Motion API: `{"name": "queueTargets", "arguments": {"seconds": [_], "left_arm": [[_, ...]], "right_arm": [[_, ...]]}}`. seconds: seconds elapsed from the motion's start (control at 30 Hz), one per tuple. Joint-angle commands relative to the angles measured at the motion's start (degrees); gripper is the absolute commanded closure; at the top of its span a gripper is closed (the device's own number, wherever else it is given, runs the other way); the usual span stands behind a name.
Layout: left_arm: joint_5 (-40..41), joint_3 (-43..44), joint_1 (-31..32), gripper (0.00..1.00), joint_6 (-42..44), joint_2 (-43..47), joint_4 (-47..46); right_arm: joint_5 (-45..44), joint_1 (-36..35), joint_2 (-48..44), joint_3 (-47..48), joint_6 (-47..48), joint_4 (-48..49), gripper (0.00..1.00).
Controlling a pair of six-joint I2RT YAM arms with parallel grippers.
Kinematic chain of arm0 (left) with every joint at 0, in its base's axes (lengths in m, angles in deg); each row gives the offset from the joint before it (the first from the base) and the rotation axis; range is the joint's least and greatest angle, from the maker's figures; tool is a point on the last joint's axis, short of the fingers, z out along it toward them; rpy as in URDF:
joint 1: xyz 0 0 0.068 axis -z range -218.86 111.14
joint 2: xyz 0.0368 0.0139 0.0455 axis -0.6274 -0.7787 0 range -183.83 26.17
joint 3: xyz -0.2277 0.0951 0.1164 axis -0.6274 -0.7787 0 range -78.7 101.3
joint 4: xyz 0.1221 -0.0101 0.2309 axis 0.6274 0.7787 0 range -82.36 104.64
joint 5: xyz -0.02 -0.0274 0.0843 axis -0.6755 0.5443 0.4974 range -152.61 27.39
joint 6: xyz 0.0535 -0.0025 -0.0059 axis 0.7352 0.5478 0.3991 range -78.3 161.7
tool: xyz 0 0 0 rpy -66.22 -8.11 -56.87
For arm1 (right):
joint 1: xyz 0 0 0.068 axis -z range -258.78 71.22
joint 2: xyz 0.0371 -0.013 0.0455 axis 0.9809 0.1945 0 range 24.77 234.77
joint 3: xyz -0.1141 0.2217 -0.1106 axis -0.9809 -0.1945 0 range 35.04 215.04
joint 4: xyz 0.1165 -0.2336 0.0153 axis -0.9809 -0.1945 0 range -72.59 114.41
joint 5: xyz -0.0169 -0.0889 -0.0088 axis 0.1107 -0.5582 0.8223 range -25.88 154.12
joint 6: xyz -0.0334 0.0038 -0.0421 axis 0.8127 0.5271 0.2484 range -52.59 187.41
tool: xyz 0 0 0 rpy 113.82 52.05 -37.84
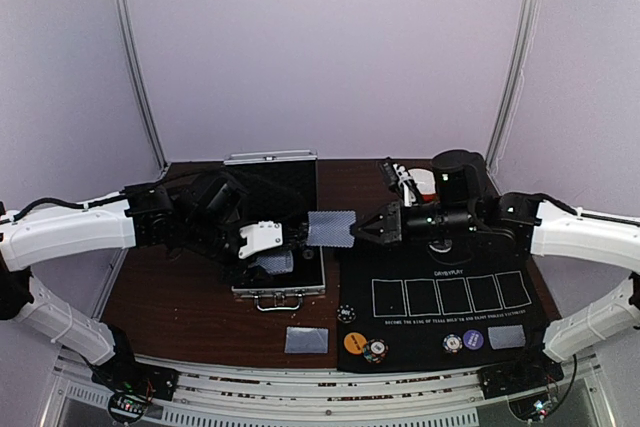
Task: Distribute texas hold em gaming equipment
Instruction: Pick up the poker card from the face-down deck piles, then distribute the poker card in the big blind area.
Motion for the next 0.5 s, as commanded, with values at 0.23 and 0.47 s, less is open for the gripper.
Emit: {"name": "queueTargets", "arguments": {"seconds": [0.23, 0.47], "left_arm": [[1.31, 1.12, -0.60, 0.48, -1.40, 0.20, -1.95], [1.74, 1.04, -0.72, 0.48, -1.67, 0.50, -0.98]], "right_arm": [[-4.18, -6.37, 1.94, -9.99, -15.41, -0.47, 1.00], [-2.63, -13.88, 16.87, -13.49, -28.05, 23.87, 1.00]]}}
